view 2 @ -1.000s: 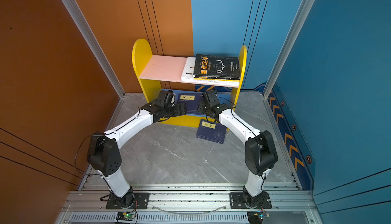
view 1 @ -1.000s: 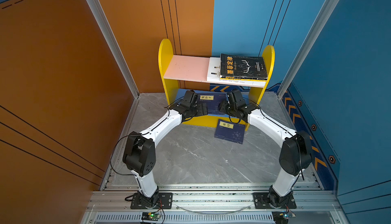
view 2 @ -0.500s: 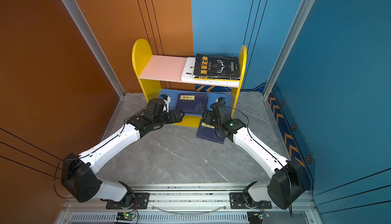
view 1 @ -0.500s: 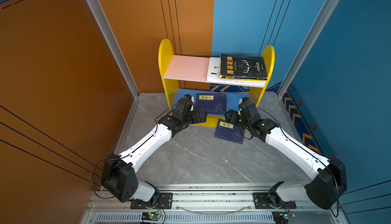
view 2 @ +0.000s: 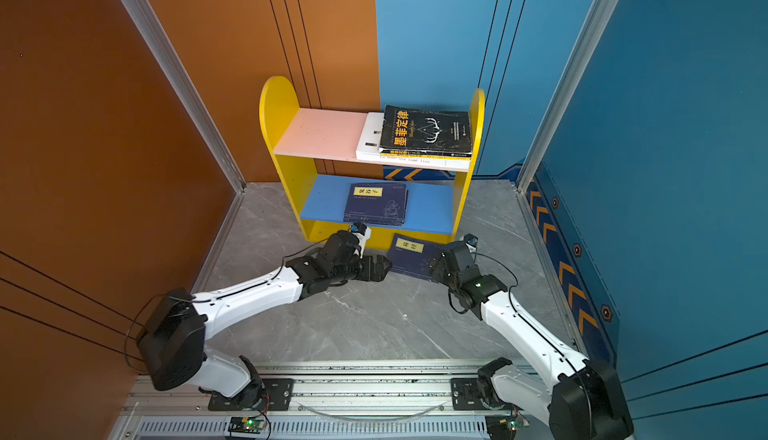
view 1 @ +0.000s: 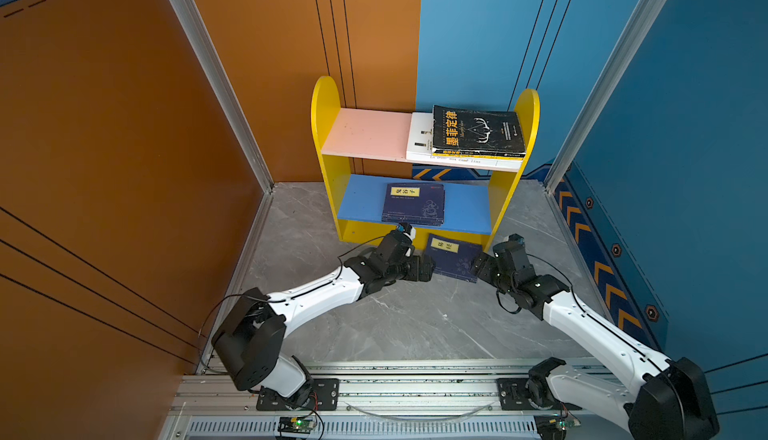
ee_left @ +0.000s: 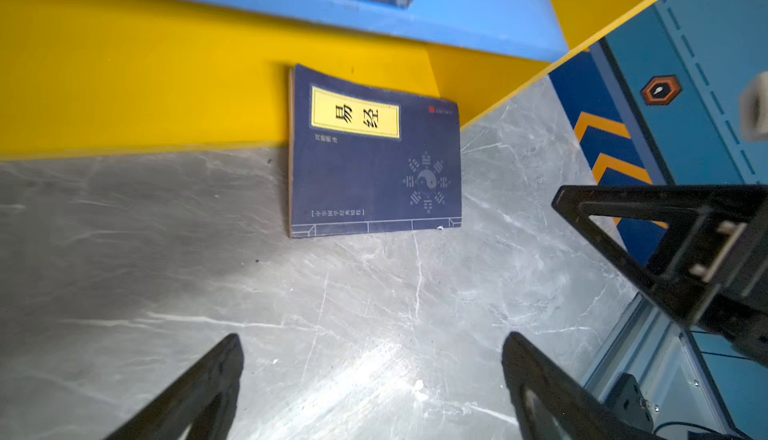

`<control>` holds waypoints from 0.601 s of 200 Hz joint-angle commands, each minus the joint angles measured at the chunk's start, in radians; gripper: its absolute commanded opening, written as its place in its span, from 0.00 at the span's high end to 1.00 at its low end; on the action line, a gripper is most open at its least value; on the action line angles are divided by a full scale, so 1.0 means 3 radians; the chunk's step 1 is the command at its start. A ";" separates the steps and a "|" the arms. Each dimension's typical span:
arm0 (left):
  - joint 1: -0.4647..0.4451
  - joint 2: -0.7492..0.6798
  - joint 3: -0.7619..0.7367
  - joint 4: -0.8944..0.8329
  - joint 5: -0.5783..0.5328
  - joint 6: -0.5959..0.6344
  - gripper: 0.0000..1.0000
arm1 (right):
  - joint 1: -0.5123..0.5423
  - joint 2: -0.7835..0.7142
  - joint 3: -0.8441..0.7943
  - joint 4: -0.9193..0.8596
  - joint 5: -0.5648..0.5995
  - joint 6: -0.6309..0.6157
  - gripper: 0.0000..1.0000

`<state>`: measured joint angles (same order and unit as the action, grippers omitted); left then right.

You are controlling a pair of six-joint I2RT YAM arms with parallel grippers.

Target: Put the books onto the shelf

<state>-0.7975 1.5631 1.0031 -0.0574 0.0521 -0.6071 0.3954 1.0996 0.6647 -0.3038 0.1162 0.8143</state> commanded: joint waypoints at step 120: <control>-0.0177 0.1386 0.0876 0.0397 -0.0493 -0.0260 0.02 | -0.0469 0.1296 -0.0010 0.1192 -0.1024 0.0007 0.12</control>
<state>-0.8310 1.9308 1.2186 0.0647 -0.0654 -0.6605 0.2584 1.4452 0.6235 0.0200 -0.1555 0.8097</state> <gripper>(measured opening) 0.979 0.895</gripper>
